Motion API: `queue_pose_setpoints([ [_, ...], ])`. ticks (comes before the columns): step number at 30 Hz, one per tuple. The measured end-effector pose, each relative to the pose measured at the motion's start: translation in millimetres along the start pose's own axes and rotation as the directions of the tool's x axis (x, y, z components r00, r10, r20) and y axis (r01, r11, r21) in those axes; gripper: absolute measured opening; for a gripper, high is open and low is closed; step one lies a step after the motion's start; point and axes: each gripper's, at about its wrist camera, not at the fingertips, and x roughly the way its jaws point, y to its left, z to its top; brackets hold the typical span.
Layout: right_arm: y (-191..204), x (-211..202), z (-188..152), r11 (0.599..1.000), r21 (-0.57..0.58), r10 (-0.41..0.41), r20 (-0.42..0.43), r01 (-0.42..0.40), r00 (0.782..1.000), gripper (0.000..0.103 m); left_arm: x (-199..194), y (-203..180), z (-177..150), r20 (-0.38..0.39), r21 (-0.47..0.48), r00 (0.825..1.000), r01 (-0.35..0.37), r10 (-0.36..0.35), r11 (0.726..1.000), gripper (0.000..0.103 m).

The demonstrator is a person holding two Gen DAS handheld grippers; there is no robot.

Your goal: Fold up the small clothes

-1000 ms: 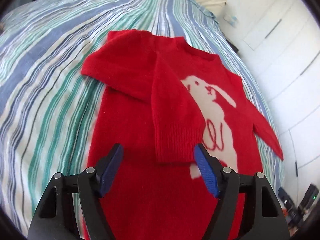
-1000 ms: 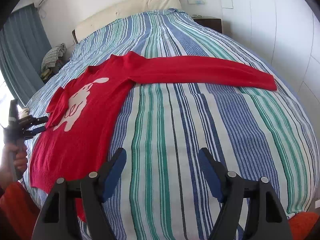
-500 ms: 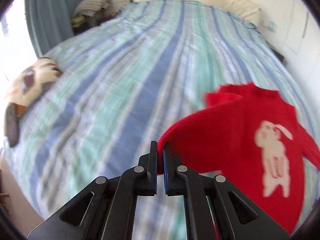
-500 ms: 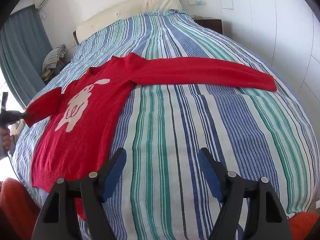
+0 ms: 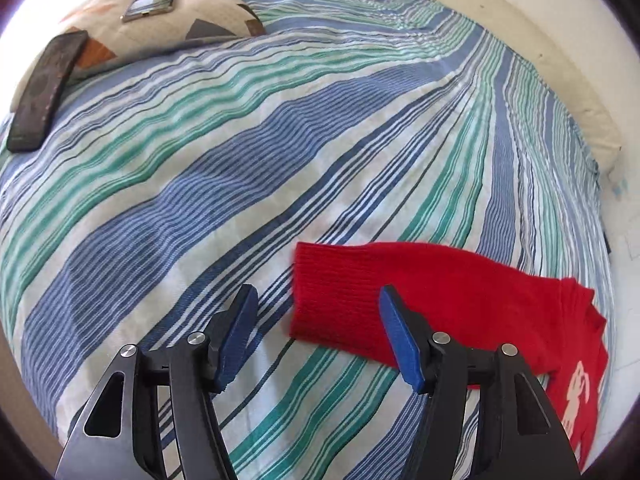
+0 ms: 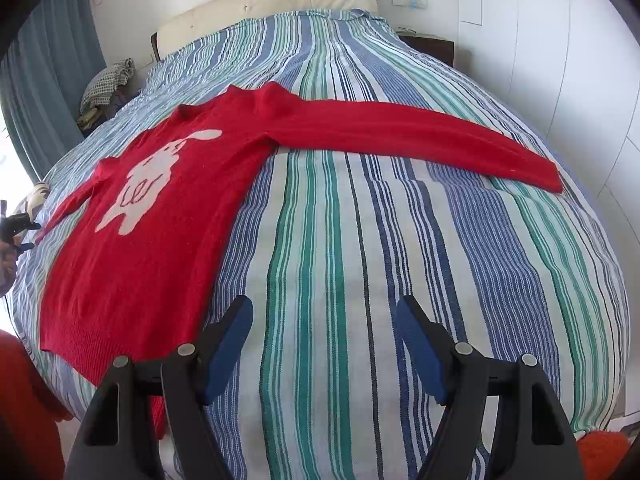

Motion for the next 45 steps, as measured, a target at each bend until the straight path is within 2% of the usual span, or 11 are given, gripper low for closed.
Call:
queue_pose_setpoints([
  [3, 4, 3, -1, 1.000, -0.013, -0.013, -0.006, 0.013, 1.000, 0.074, 16, -10, -4, -0.033, 0.012, 0.999, -0.013, 0.013, 1.000, 0.070],
  [4, 5, 3, -1, 1.000, -0.017, -0.017, -0.007, 0.017, 1.000, 0.074, 17, -15, -5, -0.024, 0.027, 0.999, -0.040, 0.041, 0.999, 0.030],
  [5, 5, 4, -1, 1.000, -0.018, -0.021, -0.008, 0.021, 1.000, 0.074, 20, -22, -6, -0.039, 0.061, 0.995, -0.089, 0.092, 0.994, 0.007],
  [9, 0, 1, -1, 0.999, -0.001, -0.034, -0.002, 0.034, 0.999, 0.074, 7, -46, -4, 0.120, 0.234, 0.926, -0.376, 0.357, 0.896, 0.006],
  [19, -5, 5, -1, 0.999, 0.007, -0.049, -0.019, 0.049, 0.999, 0.074, 41, -28, 2, 0.084, 0.243, 0.875, -0.483, 0.477, 0.841, 0.006],
  [22, -5, 6, -2, 0.999, 0.005, -0.052, -0.024, 0.052, 0.998, 0.074, 28, -21, 0, 0.085, 0.200, 0.901, -0.434, 0.426, 0.879, 0.013],
  [26, -4, 3, 0, 0.998, 0.004, -0.064, -0.004, 0.064, 0.998, 0.074, -19, -25, -18, 0.131, 0.156, 0.950, -0.302, 0.283, 0.941, 0.078],
  [29, -4, 5, 5, 0.992, -0.001, -0.128, 0.001, 0.128, 0.992, 0.081, -62, -57, -59, 0.189, 0.273, 0.974, -0.172, 0.122, 0.946, 0.091],
  [36, -3, 35, 25, 0.974, 0.007, -0.227, 0.014, 0.227, 0.974, 0.090, -62, -149, -152, 0.156, 0.532, 0.987, -0.050, -0.040, 0.845, 0.098],
  [41, -23, 70, 15, 0.975, 0.051, -0.214, -0.039, 0.216, 0.976, 0.103, 1, -162, -156, 0.086, 0.497, 0.993, -0.111, 0.079, 0.860, 0.103],
  [45, -29, 69, 12, 0.980, 0.083, -0.182, -0.022, 0.183, 0.983, 0.103, 6, -155, -160, 0.130, 0.472, 0.991, -0.095, 0.037, 0.877, 0.103],
])
